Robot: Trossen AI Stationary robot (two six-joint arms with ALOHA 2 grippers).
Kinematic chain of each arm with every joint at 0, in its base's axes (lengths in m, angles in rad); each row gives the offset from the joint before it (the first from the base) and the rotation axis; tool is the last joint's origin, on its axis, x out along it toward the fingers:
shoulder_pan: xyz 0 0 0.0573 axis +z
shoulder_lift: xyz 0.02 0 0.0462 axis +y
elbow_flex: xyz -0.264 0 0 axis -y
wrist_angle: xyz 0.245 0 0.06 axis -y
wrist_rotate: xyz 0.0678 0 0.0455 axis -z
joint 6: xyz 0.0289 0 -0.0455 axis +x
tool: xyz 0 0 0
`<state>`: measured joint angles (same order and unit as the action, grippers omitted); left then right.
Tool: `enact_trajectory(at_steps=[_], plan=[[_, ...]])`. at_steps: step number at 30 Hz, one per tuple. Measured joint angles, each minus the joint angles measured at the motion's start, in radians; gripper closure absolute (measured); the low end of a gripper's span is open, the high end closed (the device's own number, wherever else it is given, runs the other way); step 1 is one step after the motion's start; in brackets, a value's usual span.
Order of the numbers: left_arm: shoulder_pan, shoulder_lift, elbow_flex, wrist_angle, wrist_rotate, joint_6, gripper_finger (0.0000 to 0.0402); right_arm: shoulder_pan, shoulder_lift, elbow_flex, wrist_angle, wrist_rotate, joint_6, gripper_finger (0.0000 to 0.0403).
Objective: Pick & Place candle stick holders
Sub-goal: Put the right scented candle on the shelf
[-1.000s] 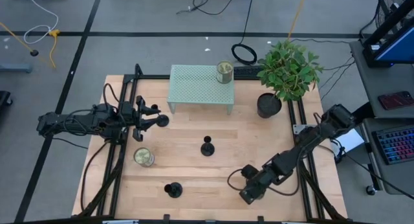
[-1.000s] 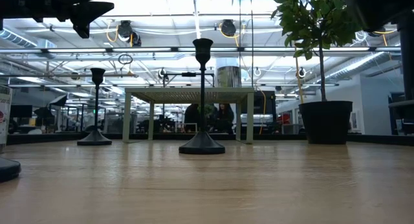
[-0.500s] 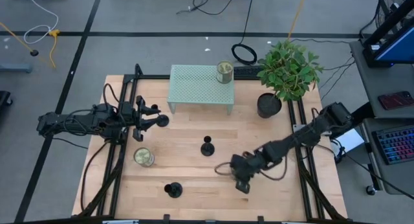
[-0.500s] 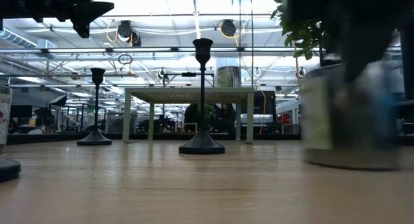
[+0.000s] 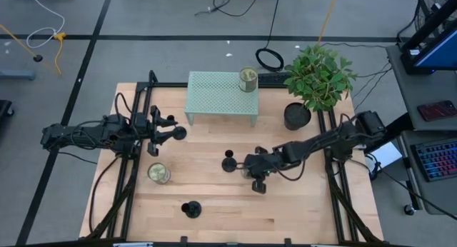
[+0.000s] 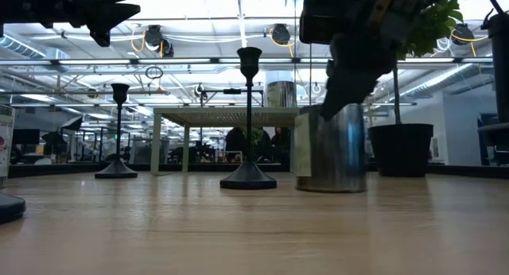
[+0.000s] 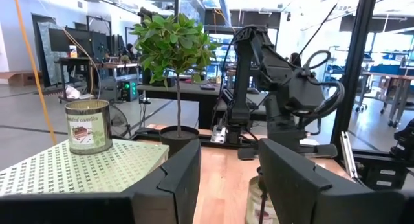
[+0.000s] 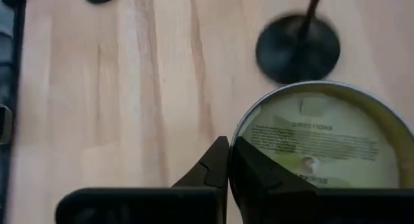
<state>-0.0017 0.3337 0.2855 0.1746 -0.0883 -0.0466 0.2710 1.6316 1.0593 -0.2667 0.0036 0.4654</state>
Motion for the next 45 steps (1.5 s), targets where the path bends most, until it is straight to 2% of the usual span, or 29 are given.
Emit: enact_trajectory(at_steps=[3,7,13,20,25,31,34,41,45], plan=[[0.000,0.000,0.000,-0.001,0.000,0.012,0.0240,-0.010,0.002,0.000,0.038,-0.001,-0.161,0.0394],[0.000,0.000,0.000,-0.001,0.000,0.015,0.0240,-0.031,0.002,0.000,0.062,-0.015,-0.248,0.0394],[0.000,0.000,0.000,-0.030,0.000,0.009,0.0240,-0.077,0.001,0.000,0.058,0.006,-0.170,0.0398],[0.000,0.000,0.000,-0.040,0.000,-0.008,0.0240,-0.080,-0.004,0.000,0.058,-0.001,-0.220,0.0401],[0.000,0.000,0.000,-0.040,0.000,-0.015,0.0240,-0.094,-0.062,0.003,0.071,0.002,-0.227,0.0402],[0.000,0.000,0.000,-0.038,0.000,-0.033,0.0240,-0.121,-0.171,0.007,0.007,0.102,-0.303,0.0402],[0.000,0.000,0.000,-0.033,0.000,-0.034,0.0240,-0.141,-0.207,0.035,-0.002,0.174,-0.358,0.0402],[0.000,0.000,0.000,-0.001,0.000,-0.041,0.0240,-0.209,-0.216,0.187,0.005,0.179,-0.600,0.0402],[0.000,0.000,0.000,0.015,0.000,-0.039,0.0240,-0.262,-0.159,0.315,0.018,0.178,-0.770,0.0402]])
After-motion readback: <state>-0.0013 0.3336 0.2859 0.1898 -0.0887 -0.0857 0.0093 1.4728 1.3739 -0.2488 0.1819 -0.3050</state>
